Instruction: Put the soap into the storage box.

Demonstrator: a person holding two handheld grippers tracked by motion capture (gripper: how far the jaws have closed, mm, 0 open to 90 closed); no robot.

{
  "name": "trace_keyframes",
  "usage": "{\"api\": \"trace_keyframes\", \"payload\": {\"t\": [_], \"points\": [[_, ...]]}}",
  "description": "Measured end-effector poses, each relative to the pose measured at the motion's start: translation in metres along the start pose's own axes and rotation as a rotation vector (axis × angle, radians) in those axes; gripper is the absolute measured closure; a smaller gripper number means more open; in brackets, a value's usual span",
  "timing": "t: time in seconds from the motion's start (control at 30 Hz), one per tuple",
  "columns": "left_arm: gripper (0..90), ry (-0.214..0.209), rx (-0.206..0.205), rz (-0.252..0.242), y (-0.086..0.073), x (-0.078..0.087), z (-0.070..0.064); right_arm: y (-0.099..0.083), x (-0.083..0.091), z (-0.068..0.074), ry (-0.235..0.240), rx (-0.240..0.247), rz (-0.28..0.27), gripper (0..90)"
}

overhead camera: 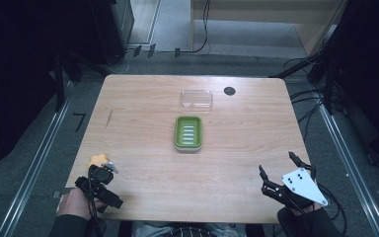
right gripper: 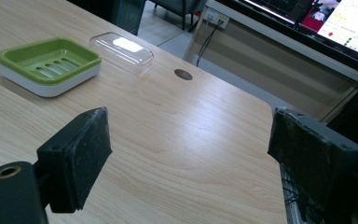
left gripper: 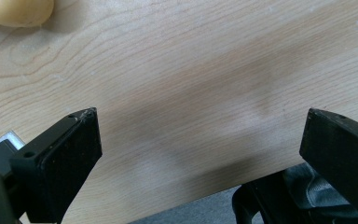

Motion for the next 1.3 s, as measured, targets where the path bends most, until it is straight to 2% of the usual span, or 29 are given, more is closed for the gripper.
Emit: {"api": "trace_keyframes", "payload": {"t": [0.1,0.23,0.33,0.53,0.63,0.8,1.13,1.17,1.27,1.3], "points": [[0.0,0.008,0.000,-0.005,0.000,0.001,0.000,0.000,0.000,0.000,0.000,0.006,0.000,13.4],[0.0,0.020,-0.026,-0.002,0.002,0.002,-0.003,0.000,0.001,0.000,-0.003,0.000,0.001,13.4],[0.0,0.015,-0.041,-0.013,0.003,0.002,-0.005,0.000,0.001,0.000,0.000,0.005,-0.002,13.3],[0.0,0.034,-0.061,-0.043,0.008,0.004,-0.002,-0.001,0.002,0.000,-0.007,0.001,0.000,13.3],[0.0,0.020,-0.066,-0.051,0.010,0.003,0.000,-0.001,0.002,0.000,-0.008,0.003,0.002,13.3],[0.0,0.027,-0.050,-0.074,0.014,0.003,0.009,0.000,0.002,0.001,-0.005,0.006,0.004,13.4],[0.0,0.052,-0.036,-0.084,0.019,0.003,0.022,0.000,0.001,0.000,-0.001,0.007,0.000,13.4],[0.0,0.061,-0.027,-0.100,0.020,0.003,0.025,0.000,0.001,0.000,-0.001,0.007,0.000,13.4],[0.0,0.068,-0.037,-0.098,0.020,0.004,0.028,0.000,0.001,0.000,-0.002,0.006,0.002,13.3],[0.0,0.062,-0.028,-0.100,0.021,0.002,0.031,0.000,0.001,0.000,-0.001,0.008,0.002,13.4]]}}
Point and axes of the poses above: each handheld gripper's, and its own axes: x roughly backward along the jaws, y roughly out of its top, z roughly to its left, the point moved 2 cm from there along -x, roughly forward along the jaws, and after that the axes turned 4 degrees about -x, right-handed, at the moved point
